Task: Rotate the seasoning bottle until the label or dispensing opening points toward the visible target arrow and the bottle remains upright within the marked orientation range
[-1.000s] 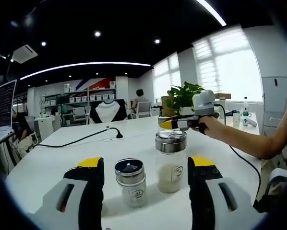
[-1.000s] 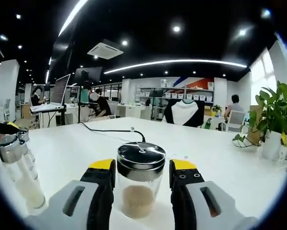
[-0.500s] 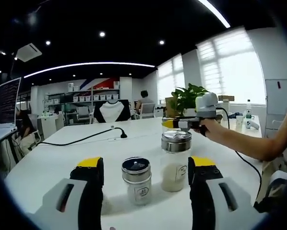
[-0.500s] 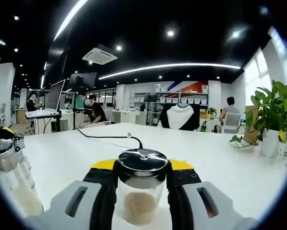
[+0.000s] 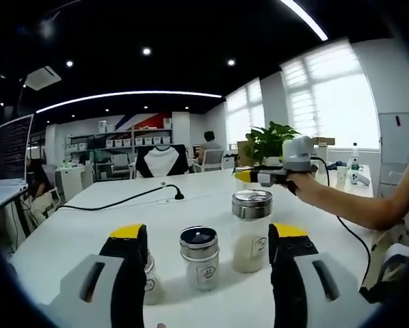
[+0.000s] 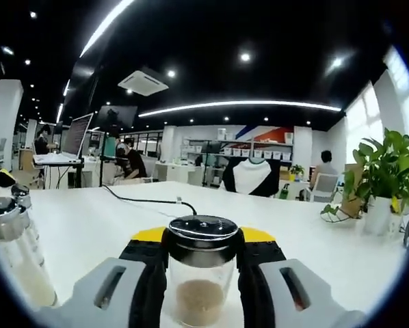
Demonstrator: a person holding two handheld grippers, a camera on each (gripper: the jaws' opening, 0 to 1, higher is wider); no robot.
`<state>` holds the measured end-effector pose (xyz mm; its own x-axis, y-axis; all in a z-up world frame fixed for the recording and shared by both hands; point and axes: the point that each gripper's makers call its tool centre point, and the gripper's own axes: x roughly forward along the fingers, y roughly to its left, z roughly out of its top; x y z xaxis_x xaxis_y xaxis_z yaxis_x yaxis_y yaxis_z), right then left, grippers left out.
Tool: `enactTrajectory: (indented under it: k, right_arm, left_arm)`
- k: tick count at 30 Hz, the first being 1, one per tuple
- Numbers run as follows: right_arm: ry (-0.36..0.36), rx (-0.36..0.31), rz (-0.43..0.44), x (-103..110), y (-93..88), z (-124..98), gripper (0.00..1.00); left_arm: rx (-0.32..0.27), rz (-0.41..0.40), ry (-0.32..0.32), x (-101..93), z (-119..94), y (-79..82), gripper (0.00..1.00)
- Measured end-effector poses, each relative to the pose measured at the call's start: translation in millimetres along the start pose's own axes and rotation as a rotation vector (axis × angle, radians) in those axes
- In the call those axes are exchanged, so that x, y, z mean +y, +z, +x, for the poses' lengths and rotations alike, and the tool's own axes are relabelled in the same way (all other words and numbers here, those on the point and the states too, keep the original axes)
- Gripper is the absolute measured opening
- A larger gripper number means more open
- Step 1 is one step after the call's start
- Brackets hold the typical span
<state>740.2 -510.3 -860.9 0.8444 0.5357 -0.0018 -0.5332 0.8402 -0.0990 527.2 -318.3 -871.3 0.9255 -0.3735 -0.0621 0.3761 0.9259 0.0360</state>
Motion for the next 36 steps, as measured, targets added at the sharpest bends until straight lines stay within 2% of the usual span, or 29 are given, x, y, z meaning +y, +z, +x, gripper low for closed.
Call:
enactTrajectory:
  k: [6, 10, 23, 30, 36]
  right_arm:
    - [-0.005, -0.031, -0.003, 4.1, 14.4, -7.6, 0.37]
    - [-0.013, -0.019, -0.013, 8.1, 11.3, -13.0, 0.37]
    - [-0.010, -0.046, 0.037, 19.8, 17.2, -48.4, 0.36]
    - [-0.012, -0.053, 0.048, 28.2, 20.5, -67.6, 0.37]
    - [0.001, -0.057, 0.066, 37.9, 20.9, -81.9, 0.36]
  left_arm:
    - [0.000, 0.000, 0.000, -0.7, -0.2, 0.3, 0.76]
    - [0.008, -0.002, -0.014, -6.2, 1.0, -4.5, 0.76]
    - [0.028, 0.002, -0.061, -23.7, -2.2, -9.5, 0.76]
    - [0.028, 0.020, -0.111, -37.0, -3.4, -9.3, 0.76]
    - [0.032, -0.003, -0.147, -46.9, -4.3, -13.3, 0.76]
